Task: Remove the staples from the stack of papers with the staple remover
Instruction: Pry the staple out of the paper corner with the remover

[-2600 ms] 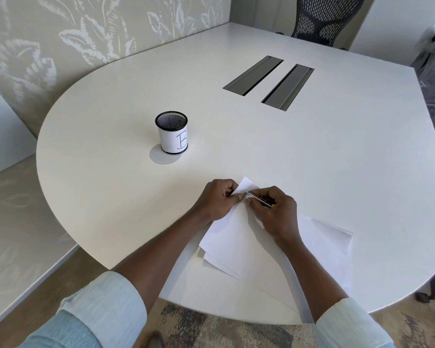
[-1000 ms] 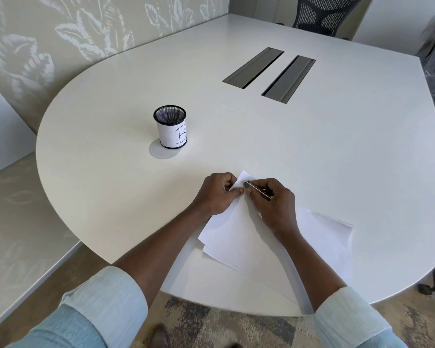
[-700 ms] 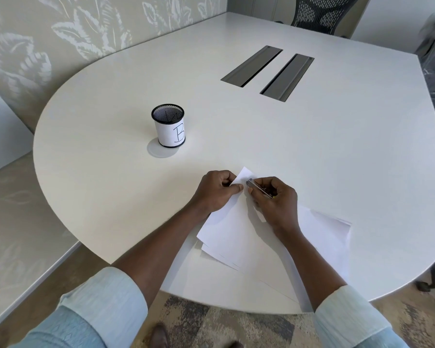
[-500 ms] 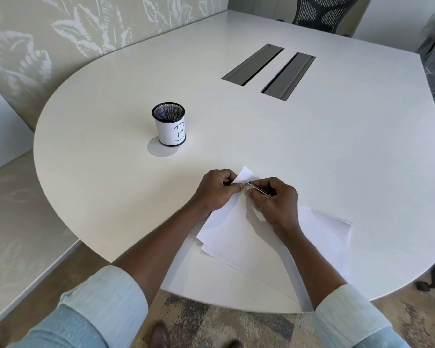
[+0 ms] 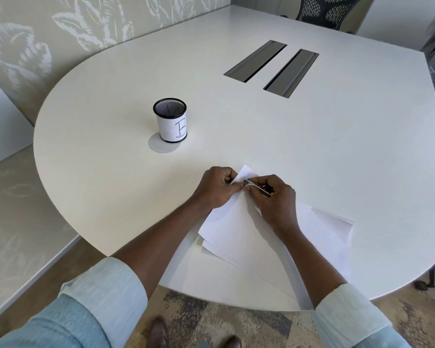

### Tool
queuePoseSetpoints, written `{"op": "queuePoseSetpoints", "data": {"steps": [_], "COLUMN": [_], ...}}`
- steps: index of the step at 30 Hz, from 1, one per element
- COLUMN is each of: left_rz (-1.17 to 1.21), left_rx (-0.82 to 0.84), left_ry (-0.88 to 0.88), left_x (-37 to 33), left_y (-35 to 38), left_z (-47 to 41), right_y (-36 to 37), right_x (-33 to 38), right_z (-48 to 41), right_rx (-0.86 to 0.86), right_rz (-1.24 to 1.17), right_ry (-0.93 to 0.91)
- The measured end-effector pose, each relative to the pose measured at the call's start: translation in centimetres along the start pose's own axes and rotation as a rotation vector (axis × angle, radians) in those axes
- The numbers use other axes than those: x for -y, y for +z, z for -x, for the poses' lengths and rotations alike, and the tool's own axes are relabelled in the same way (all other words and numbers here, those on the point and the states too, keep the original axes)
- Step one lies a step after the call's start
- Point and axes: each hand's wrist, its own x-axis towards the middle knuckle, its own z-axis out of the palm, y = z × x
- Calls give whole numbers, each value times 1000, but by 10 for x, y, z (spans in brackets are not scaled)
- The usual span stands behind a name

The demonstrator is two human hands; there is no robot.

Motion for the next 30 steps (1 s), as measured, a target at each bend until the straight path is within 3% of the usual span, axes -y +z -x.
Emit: {"op": "queuePoseSetpoints", "data": {"steps": [20, 30], "left_rz": [68, -37], "left_rx": [-8, -25], "left_ry": [-23, 17], "left_x": [-5, -2], "left_y": [0, 1], "left_z": [6, 5], "right_y": [-5, -4], "right_x": [5, 2], "right_z": [0, -1], "right_rx": [-41, -32], "right_rz": [-105, -47], "right_ry": [52, 59]}}
